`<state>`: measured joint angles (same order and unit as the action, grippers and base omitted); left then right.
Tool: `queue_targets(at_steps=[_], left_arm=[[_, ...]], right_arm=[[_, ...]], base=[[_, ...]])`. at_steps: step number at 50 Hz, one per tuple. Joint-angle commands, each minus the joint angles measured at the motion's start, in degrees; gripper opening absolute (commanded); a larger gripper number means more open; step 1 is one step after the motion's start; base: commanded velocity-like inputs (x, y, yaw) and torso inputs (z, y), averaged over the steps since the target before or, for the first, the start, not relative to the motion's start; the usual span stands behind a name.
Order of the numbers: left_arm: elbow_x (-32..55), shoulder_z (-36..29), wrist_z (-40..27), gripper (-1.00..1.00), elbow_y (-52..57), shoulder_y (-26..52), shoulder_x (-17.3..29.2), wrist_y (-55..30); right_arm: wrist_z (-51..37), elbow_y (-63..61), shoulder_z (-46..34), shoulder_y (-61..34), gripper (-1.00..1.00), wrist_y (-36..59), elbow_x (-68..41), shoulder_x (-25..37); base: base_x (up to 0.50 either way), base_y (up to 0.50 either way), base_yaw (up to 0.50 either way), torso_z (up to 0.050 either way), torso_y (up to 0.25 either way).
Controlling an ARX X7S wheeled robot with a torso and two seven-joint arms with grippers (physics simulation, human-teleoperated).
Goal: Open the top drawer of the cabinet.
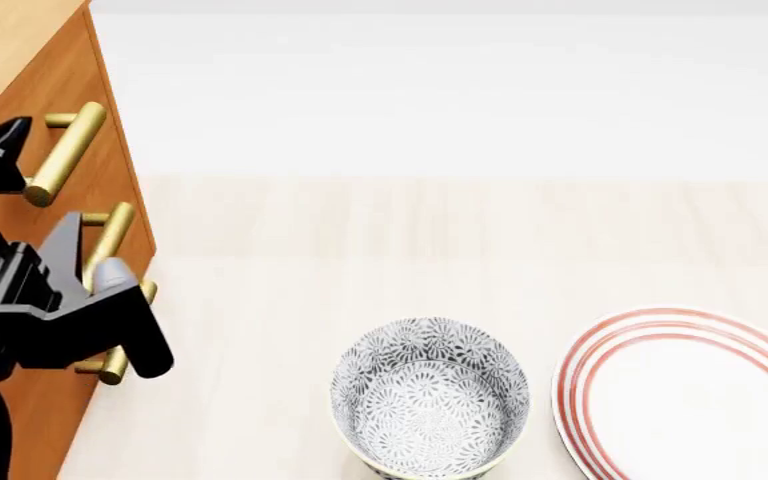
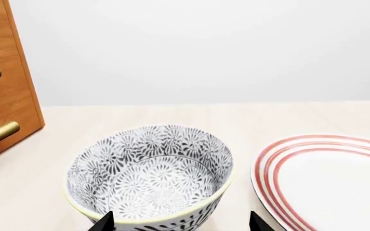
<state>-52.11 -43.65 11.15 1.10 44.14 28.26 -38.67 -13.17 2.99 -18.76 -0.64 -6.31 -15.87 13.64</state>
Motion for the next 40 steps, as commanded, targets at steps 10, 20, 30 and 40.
queue_targets(at_steps=[10,20,30,40], left_arm=[[3.52,2.74,-0.17,1.00,-6.07,1.82,-2.92,2.82],[5.48,3.24,-1.15,1.00,-9.92,2.89,-3.82,4.31],[6.43,3.59,-2.47,1.00,-13.98,4.64,-5.27,4.88],[7.07,3.66,-3.89,1.00,-16.73,5.75,-6.38,5.77]], right_arm=[[1.14,0.26,0.84,-0.19,1.00,-0.27,0.63,-0.81],[0.89,0.53,0.78,-0.47,1.00,-0.16,0.24,-0.74],[0.61,0.21,0.76,-0.41,1.00,0.14,-0.31,-0.53],[0.42,0.25,0.48,-0.49,1.00,0.17,-0.46,-0.37]], base=[[0.00,0.00,0.00,0.000,0.000],[0.00,0.00,0.00,0.000,0.000],[0.00,0.00,0.00,0.000,0.000],[0.00,0.00,0.00,0.000,0.000]])
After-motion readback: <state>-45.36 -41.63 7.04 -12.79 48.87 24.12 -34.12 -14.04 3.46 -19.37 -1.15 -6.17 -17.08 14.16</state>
